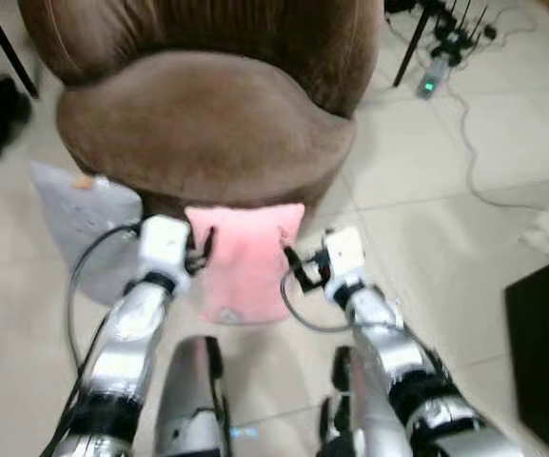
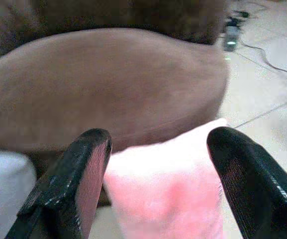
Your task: Move the pillow to the sofa from floor
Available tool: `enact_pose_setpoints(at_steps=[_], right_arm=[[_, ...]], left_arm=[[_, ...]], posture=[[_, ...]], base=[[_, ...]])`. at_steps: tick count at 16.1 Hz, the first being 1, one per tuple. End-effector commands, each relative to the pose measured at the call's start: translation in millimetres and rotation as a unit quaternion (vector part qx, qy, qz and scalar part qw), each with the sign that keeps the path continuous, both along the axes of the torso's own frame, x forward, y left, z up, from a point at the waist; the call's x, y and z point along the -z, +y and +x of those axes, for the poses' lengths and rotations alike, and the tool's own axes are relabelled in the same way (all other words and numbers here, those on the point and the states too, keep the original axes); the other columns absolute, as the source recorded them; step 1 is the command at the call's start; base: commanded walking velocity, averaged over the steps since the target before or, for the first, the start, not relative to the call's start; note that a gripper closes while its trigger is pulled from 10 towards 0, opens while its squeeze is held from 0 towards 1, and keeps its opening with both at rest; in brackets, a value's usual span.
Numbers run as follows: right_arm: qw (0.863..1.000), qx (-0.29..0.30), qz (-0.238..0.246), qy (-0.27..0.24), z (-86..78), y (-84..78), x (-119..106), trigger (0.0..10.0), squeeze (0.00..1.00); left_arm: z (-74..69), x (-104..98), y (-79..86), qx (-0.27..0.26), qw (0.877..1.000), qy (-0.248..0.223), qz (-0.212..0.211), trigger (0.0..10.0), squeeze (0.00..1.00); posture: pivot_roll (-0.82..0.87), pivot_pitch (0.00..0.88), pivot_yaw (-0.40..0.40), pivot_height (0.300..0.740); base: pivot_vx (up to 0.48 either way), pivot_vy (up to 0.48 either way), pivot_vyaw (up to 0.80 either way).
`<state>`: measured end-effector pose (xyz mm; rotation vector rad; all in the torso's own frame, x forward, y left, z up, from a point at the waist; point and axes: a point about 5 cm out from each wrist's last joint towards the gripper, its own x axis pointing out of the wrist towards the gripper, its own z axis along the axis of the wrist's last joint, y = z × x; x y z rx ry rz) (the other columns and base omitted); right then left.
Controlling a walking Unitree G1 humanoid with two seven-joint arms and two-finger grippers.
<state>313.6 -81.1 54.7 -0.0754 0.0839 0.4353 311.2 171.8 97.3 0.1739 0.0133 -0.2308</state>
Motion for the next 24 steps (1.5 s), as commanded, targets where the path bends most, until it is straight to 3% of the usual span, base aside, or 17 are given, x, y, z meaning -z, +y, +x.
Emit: enact_pose_setpoints(at_steps=[1, 4, 7, 12, 15, 18, 22, 24], right_arm=[[1.000, 0.013, -0.006, -0.006, -0.7, -2.0, 0, 10.0, 0.00], [0.999, 0.041, 0.012, -0.013, -0.1, 0.4, -4, 10.0, 0.00], [0.999, 0.046, 0.014, -0.012, 2.1, 0.2, -5, 10.0, 0.00], [0.997, 0.052, 0.013, -0.050, 23.3, -9.0, -29, 10.0, 0.00], [0.997, 0.046, 0.016, -0.058, 30.4, -4.0, -38, 10.0, 0.00], [0.998, 0.038, 0.014, -0.055, 31.2, 1.7, -38, 10.0, 0.00], [0.999, 0.035, 0.011, -0.026, 15.7, -2.6, -15, 10.0, 0.00], [0.998, 0.052, 0.021, -0.025, 15.9, -7.0, -14, 10.0, 0.00]], left_arm=[[1.0, 7, -11.3, 0.032, 0.999, 0.016, 0.006, 10.0, 0.00], [17.1, -2, -25.7, 0.080, 0.997, 0.010, 0.018, 10.0, 0.00], [23.8, -7, -25.8, 0.079, 0.997, 0.001, 0.014, 10.0, 0.00], [38.9, -24, -24.5, 0.056, 0.998, -0.042, -0.003, 10.0, 0.00], [44.9, -29, -31.1, 0.061, 0.997, -0.052, 0.004, 10.0, 0.00], [42.7, -22, -32.0, 0.071, 0.997, -0.040, 0.003, 10.0, 0.00], [31.6, 0, -32.9, 0.072, 0.997, -0.012, -0.003, 10.0, 0.00], [32.1, 2, -38.6, 0.082, 0.997, -0.008, 0.002, 10.0, 0.00]], posture=[[-0.03, 0.129, 0.000, 0.597], [-0.08, 0.106, 0.053, 0.597], [-0.05, 0.093, 0.037, 0.597], [0.01, 0.021, -0.028, 0.597], [0.02, 0.000, -0.025, 0.597], [0.00, 0.000, -0.008, 0.597], [-0.05, 0.017, 0.001, 0.597], [-0.05, 0.010, 0.008, 0.597]], base=[[0.000, 0.000, 0.00], [0.000, 0.000, 0.00], [0.000, 0.000, 0.00], [0.000, 0.000, 0.00], [0.000, 0.000, 0.00], [0.000, 0.000, 0.00], [0.000, 0.000, 0.00], [0.000, 0.000, 0.00]])
